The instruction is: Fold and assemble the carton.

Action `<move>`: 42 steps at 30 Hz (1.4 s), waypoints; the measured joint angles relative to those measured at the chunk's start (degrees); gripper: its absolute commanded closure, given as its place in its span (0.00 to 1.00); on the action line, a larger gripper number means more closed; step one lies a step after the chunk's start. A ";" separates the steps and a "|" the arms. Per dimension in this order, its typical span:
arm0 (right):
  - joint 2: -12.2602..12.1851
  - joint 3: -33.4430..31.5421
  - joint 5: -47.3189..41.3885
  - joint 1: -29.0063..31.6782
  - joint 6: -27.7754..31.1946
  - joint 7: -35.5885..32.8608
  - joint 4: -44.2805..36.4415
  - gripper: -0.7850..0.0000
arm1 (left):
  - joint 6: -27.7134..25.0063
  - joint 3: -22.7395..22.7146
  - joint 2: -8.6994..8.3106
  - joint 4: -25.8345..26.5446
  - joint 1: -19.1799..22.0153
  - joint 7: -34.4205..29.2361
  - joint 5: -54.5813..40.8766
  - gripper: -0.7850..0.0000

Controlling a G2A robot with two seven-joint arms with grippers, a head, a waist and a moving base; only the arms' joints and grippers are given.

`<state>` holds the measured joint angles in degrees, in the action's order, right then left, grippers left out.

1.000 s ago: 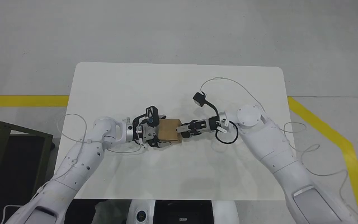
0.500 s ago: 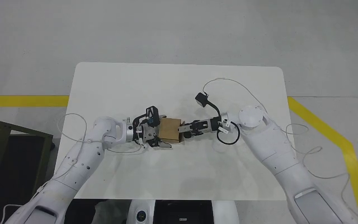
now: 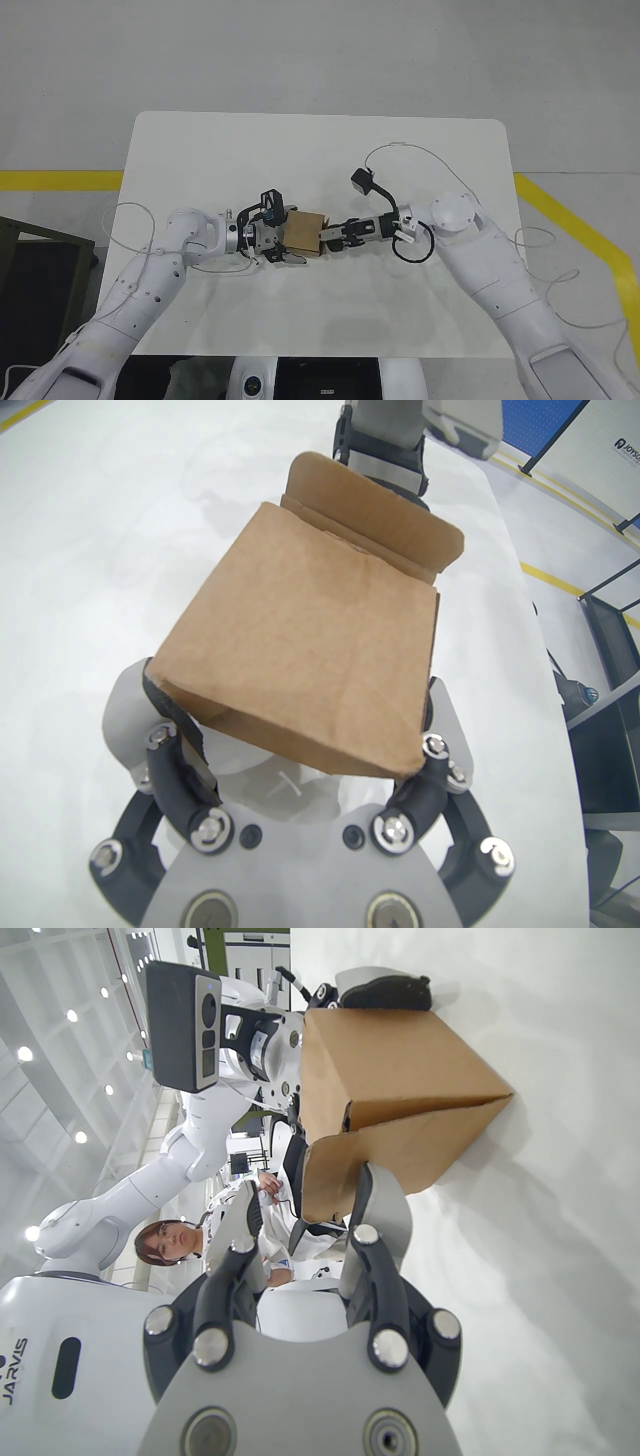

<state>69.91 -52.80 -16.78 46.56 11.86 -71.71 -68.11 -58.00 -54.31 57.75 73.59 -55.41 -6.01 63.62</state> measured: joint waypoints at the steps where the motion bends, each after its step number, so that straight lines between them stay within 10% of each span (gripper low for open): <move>1: 0.02 0.10 -0.12 0.11 0.09 0.06 0.09 0.59 | 0.00 0.01 0.00 0.00 0.01 -0.04 0.02 0.00; 42: 0.39 -0.23 -5.60 2.36 4.59 1.14 5.05 0.74 | 0.00 0.75 -0.18 -0.13 0.24 -0.11 0.17 0.00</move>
<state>70.31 -53.03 -22.37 48.92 16.45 -70.57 -63.06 -58.00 -53.55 57.57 73.46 -55.18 -6.12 63.79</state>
